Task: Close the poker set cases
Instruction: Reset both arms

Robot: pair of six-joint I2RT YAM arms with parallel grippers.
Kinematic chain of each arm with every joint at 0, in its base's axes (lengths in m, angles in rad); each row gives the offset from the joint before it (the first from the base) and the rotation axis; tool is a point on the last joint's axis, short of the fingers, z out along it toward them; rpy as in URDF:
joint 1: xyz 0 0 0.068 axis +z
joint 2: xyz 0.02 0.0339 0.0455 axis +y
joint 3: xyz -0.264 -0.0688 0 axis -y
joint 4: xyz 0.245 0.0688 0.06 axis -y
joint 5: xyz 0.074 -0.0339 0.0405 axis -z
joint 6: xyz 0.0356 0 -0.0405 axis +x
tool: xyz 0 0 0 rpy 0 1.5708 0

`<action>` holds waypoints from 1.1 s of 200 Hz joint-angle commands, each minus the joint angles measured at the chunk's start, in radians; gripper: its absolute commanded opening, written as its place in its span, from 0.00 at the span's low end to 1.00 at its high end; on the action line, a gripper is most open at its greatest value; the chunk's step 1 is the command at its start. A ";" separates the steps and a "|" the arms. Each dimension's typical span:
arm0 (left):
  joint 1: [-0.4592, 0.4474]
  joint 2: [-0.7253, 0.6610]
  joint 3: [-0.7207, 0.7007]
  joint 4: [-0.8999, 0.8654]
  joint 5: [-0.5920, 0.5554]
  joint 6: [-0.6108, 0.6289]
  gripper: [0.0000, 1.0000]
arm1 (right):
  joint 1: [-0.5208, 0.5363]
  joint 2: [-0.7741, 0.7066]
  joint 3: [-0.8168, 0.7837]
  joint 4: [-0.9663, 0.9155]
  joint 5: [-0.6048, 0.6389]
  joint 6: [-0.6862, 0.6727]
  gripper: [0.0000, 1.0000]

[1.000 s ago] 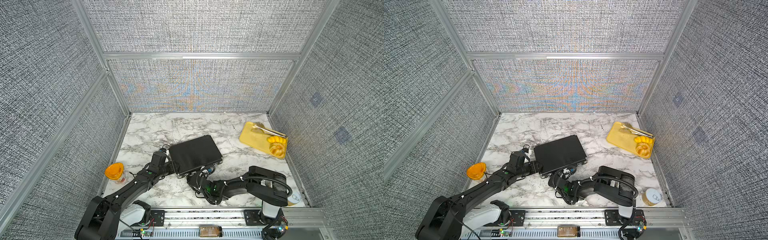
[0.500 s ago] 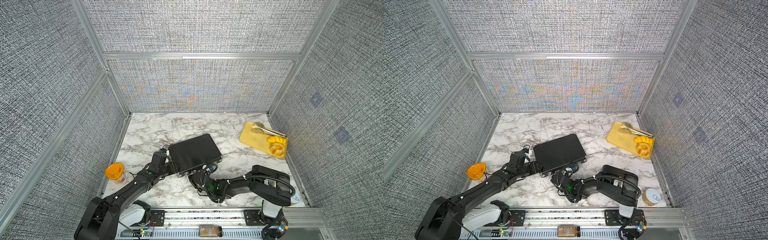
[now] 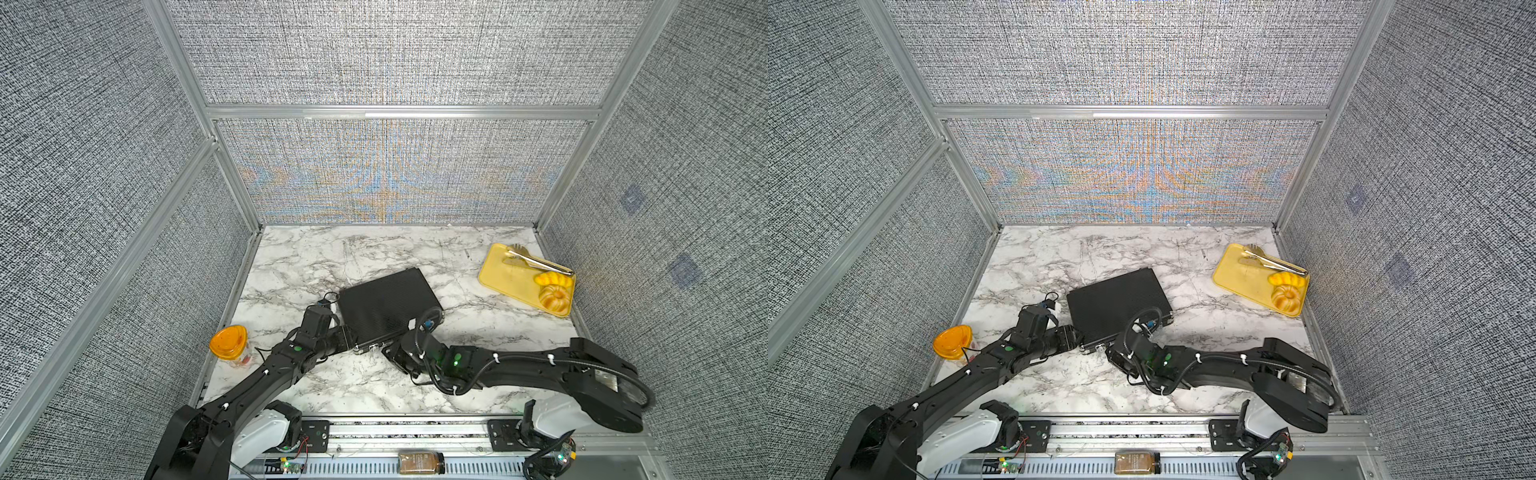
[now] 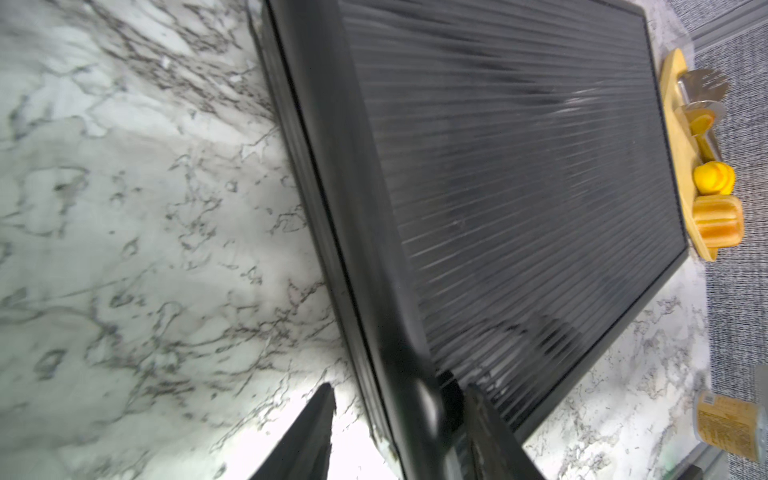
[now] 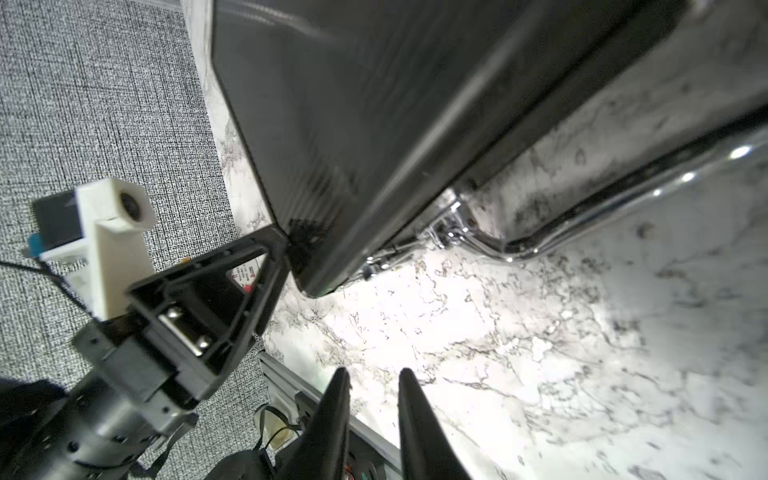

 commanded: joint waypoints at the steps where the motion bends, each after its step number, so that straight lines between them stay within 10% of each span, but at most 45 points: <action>1: 0.000 -0.021 0.024 -0.143 -0.073 0.040 0.56 | -0.036 -0.047 0.075 -0.295 0.001 -0.209 0.29; 220: 0.149 -0.068 0.102 0.185 -0.495 0.448 0.86 | -0.748 -0.274 0.165 -0.445 0.002 -1.107 0.94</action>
